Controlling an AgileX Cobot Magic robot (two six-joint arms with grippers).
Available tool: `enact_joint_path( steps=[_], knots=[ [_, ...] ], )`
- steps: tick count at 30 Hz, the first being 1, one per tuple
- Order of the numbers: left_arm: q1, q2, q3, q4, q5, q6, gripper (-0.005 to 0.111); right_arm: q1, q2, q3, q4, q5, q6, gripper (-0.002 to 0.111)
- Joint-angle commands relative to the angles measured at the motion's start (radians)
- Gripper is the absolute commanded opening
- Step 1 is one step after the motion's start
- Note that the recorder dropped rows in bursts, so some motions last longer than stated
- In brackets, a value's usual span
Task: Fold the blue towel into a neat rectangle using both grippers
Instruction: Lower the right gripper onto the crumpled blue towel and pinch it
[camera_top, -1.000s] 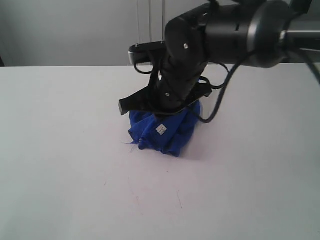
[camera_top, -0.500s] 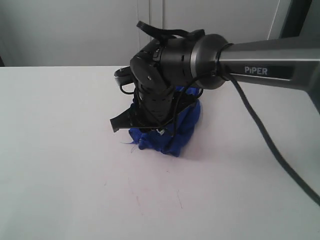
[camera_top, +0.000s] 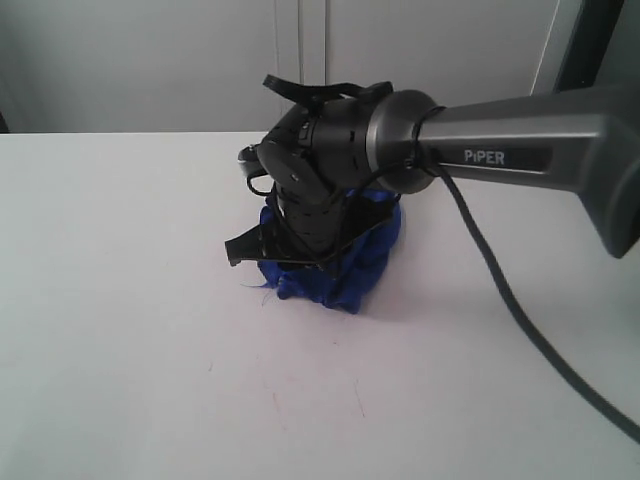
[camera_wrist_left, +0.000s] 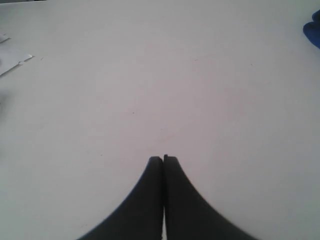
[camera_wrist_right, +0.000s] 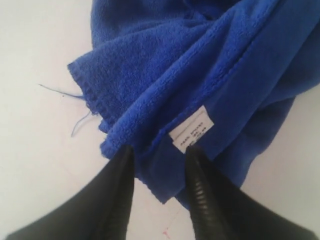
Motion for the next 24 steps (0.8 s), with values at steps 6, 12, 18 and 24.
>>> enact_joint_path(
  steps=[6,12,18,24],
  knots=[
    [0.005,-0.003,0.001,-0.010,0.002,-0.006,0.000,0.001,0.031,-0.006,-0.044,-0.011,0.055,0.034],
    [0.005,-0.003,0.001,-0.010,0.002,-0.006,0.000,0.001,0.031,-0.006,-0.063,-0.011,0.067,0.032],
    [0.005,-0.003,0.001,-0.010,0.002,-0.006,0.000,0.001,0.034,-0.006,-0.068,-0.011,0.080,0.015],
    [0.005,-0.003,0.001,-0.010,0.002,-0.006,0.000,0.001,0.038,-0.006,-0.056,-0.013,0.083,0.003]
  ],
)
